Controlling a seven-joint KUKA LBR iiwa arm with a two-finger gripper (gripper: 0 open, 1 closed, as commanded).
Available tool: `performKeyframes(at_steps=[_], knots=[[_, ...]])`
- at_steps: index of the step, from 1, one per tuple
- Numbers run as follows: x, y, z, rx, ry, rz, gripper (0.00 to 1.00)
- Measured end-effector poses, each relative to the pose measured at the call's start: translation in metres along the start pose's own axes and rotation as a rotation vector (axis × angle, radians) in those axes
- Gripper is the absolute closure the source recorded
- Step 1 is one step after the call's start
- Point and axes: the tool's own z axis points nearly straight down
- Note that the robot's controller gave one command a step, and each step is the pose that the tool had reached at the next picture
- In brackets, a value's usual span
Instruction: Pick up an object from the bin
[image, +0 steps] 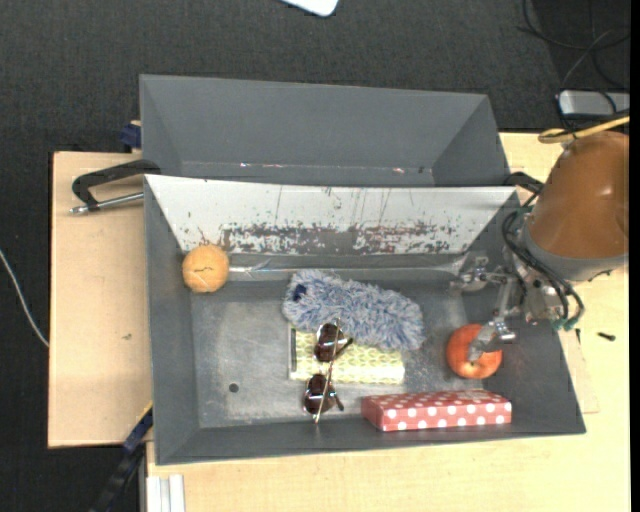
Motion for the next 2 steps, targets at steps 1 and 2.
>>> performKeyframes(at_steps=[1, 2], knots=[[0.0229, -0.0150, 0.0594, -0.003, -0.003, -0.290, 1.00], [0.0229, -0.0149, 0.0594, -0.002, -0.003, -0.290, 1.00]])
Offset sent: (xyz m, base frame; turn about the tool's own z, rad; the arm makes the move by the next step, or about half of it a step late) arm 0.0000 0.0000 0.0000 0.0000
